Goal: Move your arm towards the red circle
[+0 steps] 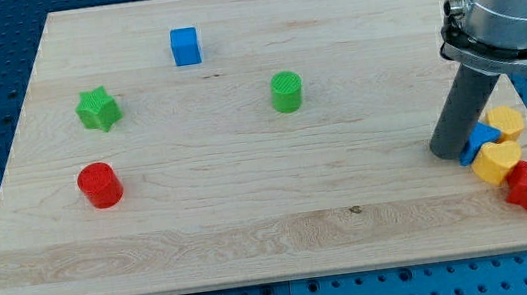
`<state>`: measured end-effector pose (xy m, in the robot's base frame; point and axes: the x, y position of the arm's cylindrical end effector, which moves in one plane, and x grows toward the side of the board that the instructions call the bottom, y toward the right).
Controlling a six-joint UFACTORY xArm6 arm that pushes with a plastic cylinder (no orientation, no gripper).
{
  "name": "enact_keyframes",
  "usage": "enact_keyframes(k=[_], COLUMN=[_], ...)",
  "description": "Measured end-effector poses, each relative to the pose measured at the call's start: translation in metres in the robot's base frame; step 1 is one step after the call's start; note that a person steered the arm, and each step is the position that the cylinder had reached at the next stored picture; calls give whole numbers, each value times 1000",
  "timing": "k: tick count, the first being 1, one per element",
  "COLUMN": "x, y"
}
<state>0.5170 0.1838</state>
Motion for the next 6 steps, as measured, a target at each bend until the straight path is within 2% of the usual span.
enact_keyframes(k=[2, 3, 5, 6], x=[0, 2, 33, -2], y=[-187, -258, -396, -446])
